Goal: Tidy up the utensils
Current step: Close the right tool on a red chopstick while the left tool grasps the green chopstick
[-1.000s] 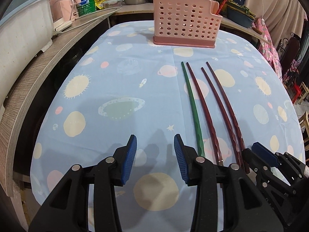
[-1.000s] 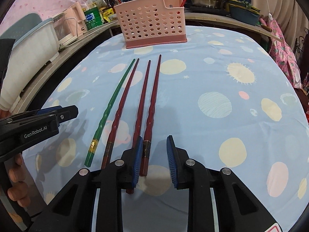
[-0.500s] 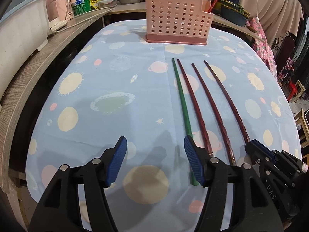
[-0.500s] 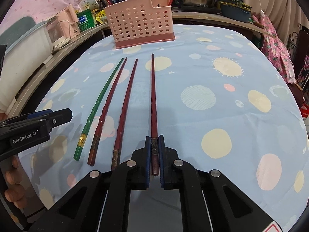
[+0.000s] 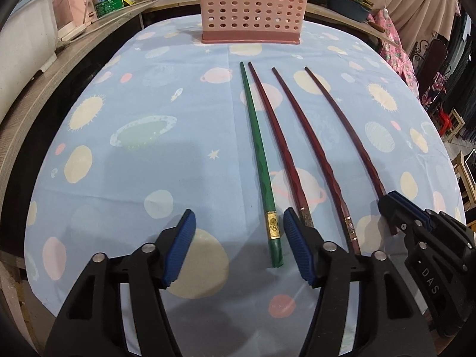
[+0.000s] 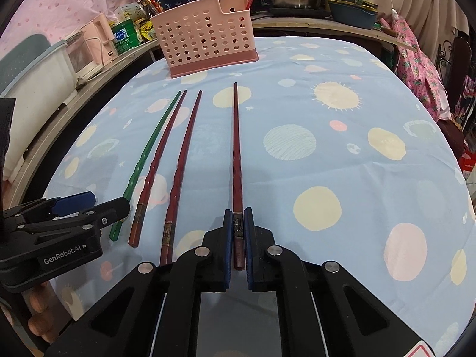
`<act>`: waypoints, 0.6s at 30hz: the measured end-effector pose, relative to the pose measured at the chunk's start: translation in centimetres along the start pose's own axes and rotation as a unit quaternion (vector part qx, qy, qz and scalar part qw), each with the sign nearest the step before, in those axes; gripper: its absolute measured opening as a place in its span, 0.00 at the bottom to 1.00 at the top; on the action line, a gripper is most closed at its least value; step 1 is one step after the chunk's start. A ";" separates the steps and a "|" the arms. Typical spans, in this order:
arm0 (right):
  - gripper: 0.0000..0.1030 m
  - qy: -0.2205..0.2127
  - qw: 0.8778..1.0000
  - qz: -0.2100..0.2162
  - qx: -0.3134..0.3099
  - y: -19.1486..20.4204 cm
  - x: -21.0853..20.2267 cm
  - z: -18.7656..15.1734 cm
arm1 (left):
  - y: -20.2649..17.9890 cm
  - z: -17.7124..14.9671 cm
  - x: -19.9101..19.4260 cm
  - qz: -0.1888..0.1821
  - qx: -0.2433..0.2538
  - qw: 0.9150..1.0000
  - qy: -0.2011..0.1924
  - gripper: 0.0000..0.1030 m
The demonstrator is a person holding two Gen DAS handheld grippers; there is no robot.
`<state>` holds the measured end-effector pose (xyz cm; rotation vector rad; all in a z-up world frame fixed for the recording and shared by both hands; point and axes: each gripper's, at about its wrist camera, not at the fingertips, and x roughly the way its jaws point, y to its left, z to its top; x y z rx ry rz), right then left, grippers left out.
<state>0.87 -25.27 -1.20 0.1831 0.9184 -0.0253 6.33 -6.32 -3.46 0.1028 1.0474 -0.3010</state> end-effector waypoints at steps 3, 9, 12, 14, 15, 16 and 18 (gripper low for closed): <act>0.07 0.000 1.000 0.000 0.000 0.0 0.0 0.0 | 0.0 -0.2 -0.1 0.003 0.007 1.000 -0.006 0.44; 0.07 0.000 1.000 -0.002 -0.001 0.0 0.0 0.0 | 0.2 -0.2 -0.2 -0.003 0.005 1.000 -0.005 0.14; 0.07 0.001 1.000 -0.002 -0.001 0.0 0.0 0.0 | 0.4 -0.1 -0.2 -0.007 0.002 1.000 -0.002 0.07; 0.07 0.001 1.000 -0.002 -0.001 0.0 0.0 0.0 | 0.4 -0.1 -0.3 -0.010 0.001 1.000 0.001 0.07; 0.07 0.001 1.000 -0.002 -0.001 0.0 0.0 0.0 | 0.4 -0.1 -0.3 -0.011 0.000 1.000 0.002 0.07; 0.07 0.001 1.000 -0.001 0.000 0.0 0.0 0.0 | 0.5 -0.1 -0.3 -0.012 -0.001 1.000 0.004 0.07; 0.07 0.002 1.000 0.000 0.001 0.0 -0.1 0.1 | 0.6 0.0 -0.4 -0.012 -0.004 1.000 0.006 0.07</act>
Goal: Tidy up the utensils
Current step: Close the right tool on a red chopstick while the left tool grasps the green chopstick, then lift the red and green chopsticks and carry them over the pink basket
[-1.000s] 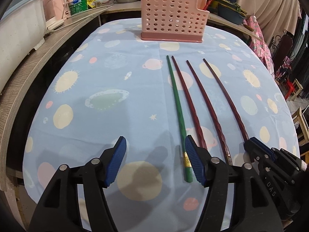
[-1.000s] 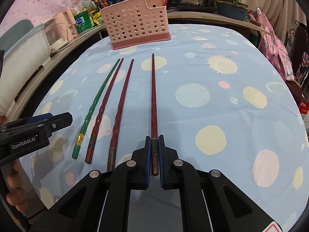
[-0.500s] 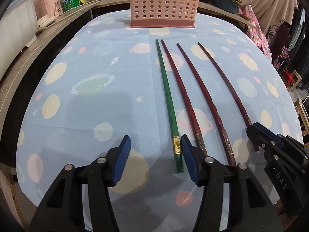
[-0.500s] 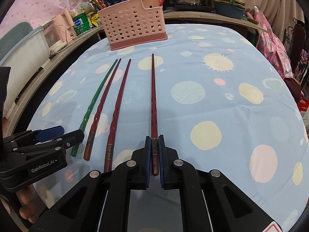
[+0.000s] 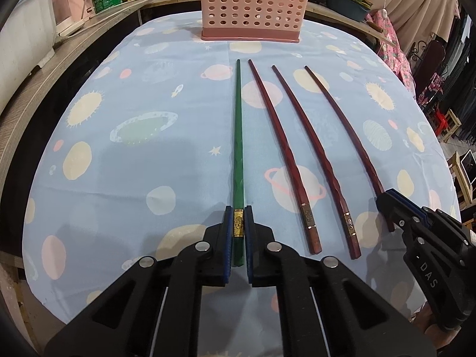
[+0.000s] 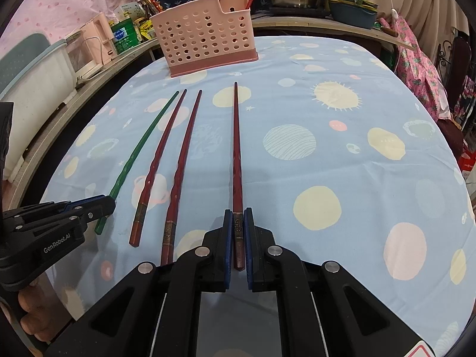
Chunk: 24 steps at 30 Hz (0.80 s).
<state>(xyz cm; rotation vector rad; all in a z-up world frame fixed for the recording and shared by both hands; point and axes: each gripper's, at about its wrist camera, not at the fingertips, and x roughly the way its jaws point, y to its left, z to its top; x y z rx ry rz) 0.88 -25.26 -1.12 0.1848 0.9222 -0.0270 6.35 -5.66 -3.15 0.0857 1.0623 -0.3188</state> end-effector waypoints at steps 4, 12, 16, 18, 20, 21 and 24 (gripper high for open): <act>0.06 -0.005 1.000 0.003 0.002 0.1 -0.5 0.3 | 0.3 0.4 -0.5 0.001 -0.005 1.000 -0.002 0.07; 0.07 -0.035 0.999 0.013 -0.002 0.4 -2.9 2.2 | 1.0 1.8 -2.7 0.000 -0.015 1.000 -0.027 0.07; 0.07 -0.055 0.998 0.018 0.001 0.3 -4.3 3.8 | 1.5 3.0 -4.4 -0.006 -0.022 0.999 -0.048 0.07; 0.07 -0.071 0.997 0.019 0.007 0.1 -5.2 4.6 | 1.7 3.7 -5.4 -0.010 -0.027 0.998 -0.061 0.07; 0.07 -0.088 0.996 0.020 0.014 -0.1 -6.1 5.5 | 2.0 4.4 -6.4 -0.014 -0.033 0.997 -0.074 0.07; 0.07 -0.096 0.995 0.020 0.017 -0.2 -6.5 5.9 | 2.2 4.8 -6.9 -0.014 -0.035 0.996 -0.081 0.07; 0.07 -0.112 0.993 0.024 0.019 -0.4 -7.4 7.4 | 2.6 5.8 -8.2 -0.016 -0.041 0.994 -0.099 0.07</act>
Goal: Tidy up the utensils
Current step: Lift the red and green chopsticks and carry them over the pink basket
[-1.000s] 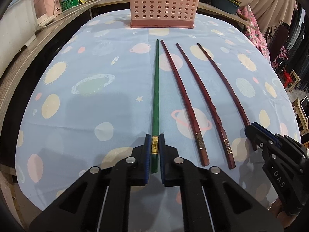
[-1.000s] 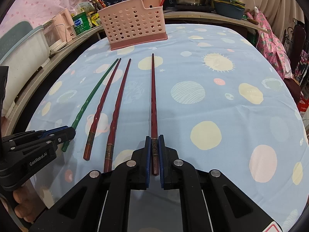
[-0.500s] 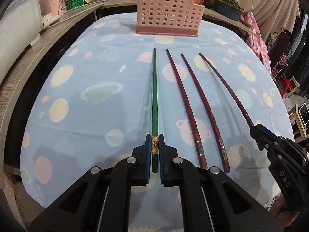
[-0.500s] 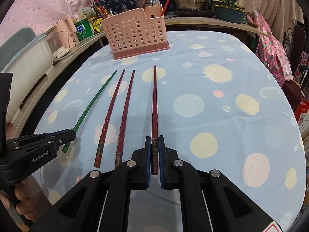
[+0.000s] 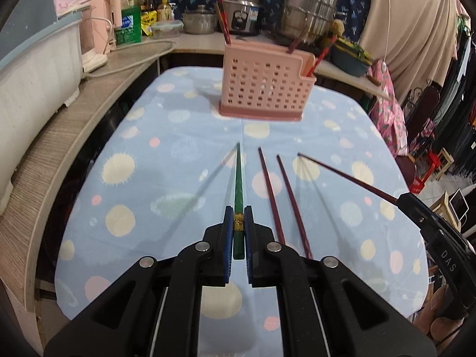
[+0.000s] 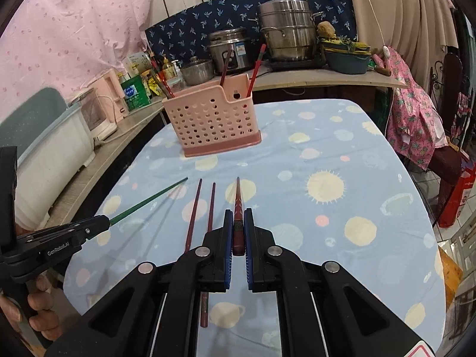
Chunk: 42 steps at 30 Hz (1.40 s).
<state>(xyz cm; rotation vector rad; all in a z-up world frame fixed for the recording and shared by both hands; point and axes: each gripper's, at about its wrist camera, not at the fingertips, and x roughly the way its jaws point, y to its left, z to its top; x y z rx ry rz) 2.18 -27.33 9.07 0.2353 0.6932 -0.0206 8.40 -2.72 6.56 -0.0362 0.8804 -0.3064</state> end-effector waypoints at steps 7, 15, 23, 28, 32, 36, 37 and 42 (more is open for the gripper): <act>0.07 -0.037 0.999 0.012 0.013 -0.3 -1.1 3.6 | 0.5 3.5 -1.9 -0.001 -0.006 0.999 -0.041 0.07; 0.07 -0.076 0.997 0.011 0.011 -0.3 -1.7 7.4 | 0.7 7.8 -3.2 0.005 -0.012 0.996 -0.087 0.07; 0.07 -0.100 0.995 0.022 0.014 -0.1 -1.1 10.8 | 0.6 12.3 -3.6 -0.002 -0.014 0.993 -0.115 0.06; 0.07 -0.118 0.992 0.037 0.021 0.2 -0.5 13.8 | 0.5 15.4 -4.4 -0.008 -0.019 0.990 -0.140 0.06; 0.06 -0.144 0.988 0.053 0.028 0.6 -0.5 17.1 | 0.1 18.5 -5.8 -0.009 -0.021 0.985 -0.173 0.06; 0.07 -0.176 0.981 0.069 0.039 1.0 -0.3 21.2 | -0.5 22.0 -7.2 -0.011 -0.027 0.977 -0.212 0.06; 0.06 -0.182 0.980 0.072 0.043 1.1 -0.1 22.2 | -0.6 22.8 -7.5 -0.013 -0.029 0.974 -0.223 0.06; 0.07 -0.209 0.974 0.073 0.051 1.9 0.9 26.5 | -0.9 27.0 -7.8 -0.007 -0.039 0.964 -0.263 0.07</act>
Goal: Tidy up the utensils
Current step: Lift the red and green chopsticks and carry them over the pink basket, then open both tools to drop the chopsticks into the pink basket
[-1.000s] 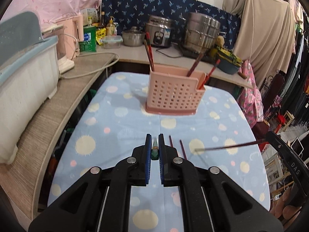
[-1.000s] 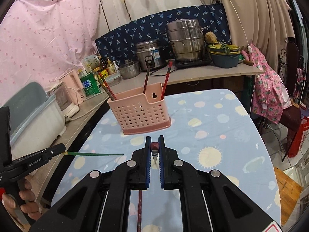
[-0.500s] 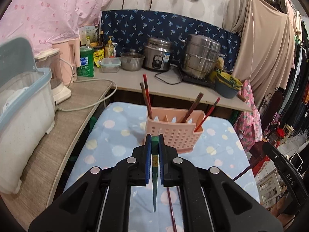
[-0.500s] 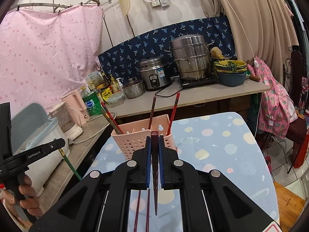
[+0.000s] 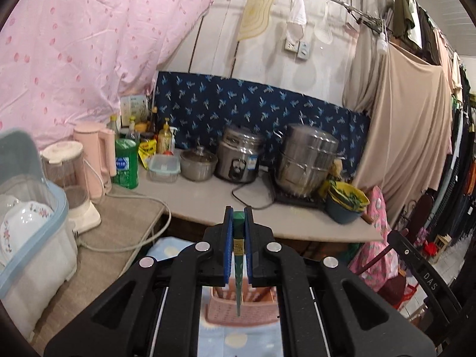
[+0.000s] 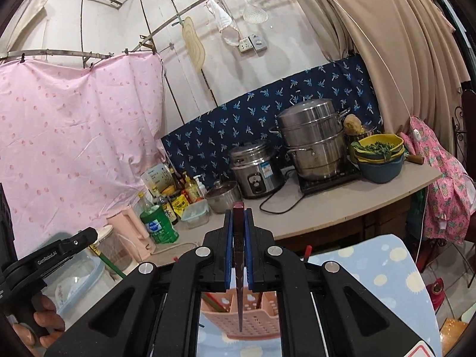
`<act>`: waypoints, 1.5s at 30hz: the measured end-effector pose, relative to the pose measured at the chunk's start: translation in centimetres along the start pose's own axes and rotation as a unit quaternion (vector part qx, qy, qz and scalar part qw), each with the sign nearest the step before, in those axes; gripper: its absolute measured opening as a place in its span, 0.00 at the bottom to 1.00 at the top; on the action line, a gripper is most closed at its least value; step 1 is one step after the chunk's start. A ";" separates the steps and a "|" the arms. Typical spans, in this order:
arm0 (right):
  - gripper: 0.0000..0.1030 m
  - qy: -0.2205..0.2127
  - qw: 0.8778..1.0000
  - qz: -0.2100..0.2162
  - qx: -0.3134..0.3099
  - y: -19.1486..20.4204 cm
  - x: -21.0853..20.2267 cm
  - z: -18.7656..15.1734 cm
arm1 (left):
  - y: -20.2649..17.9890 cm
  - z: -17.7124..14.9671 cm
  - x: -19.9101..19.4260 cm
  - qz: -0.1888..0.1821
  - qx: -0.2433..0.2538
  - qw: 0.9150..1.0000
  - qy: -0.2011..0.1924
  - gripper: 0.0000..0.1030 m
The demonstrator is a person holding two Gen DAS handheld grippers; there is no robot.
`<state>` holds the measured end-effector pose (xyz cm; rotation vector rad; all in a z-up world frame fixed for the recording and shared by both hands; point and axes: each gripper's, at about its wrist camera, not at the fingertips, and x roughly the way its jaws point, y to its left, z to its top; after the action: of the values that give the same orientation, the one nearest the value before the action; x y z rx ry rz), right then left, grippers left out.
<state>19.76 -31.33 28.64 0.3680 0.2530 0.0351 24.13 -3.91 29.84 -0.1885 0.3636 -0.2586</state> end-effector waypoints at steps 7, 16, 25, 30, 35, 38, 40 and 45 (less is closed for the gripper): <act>0.07 0.005 1.000 -0.008 -0.007 0.6 4.7 1.2 | 0.0 0.7 3.9 0.008 -0.003 1.000 -0.002 0.06; 0.07 0.054 0.998 -0.021 -0.012 -0.5 9.1 -2.7 | 1.1 -2.7 7.8 0.015 0.000 0.999 0.039 0.07; 0.07 0.094 0.995 -0.030 -0.019 -0.9 11.5 -5.9 | 2.1 -4.8 9.9 0.022 -0.003 0.997 0.067 0.07; 0.07 0.110 0.993 -0.035 -0.020 -1.2 12.2 -6.7 | 2.1 -5.7 10.3 0.020 -0.002 0.997 0.075 0.07; 0.11 0.107 0.993 -0.038 -0.018 -1.5 11.6 -6.7 | 2.0 -6.1 10.1 0.021 -0.003 0.997 0.079 0.16; 0.11 0.104 0.994 -0.036 -0.016 -1.5 11.1 -6.6 | 2.0 -6.3 9.6 0.027 -0.005 0.997 0.075 0.36; 0.12 0.102 0.994 -0.035 -0.016 -1.5 10.5 -6.5 | 1.8 -6.4 9.2 0.027 -0.002 0.997 0.074 0.36; 0.16 0.097 0.995 -0.031 -0.022 -1.0 9.0 -6.5 | 1.4 -6.6 8.0 0.030 0.007 0.997 0.073 0.36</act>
<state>26.85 -29.26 20.27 0.3126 0.4551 0.0158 29.15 -5.74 20.85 -0.1455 0.5110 -0.2169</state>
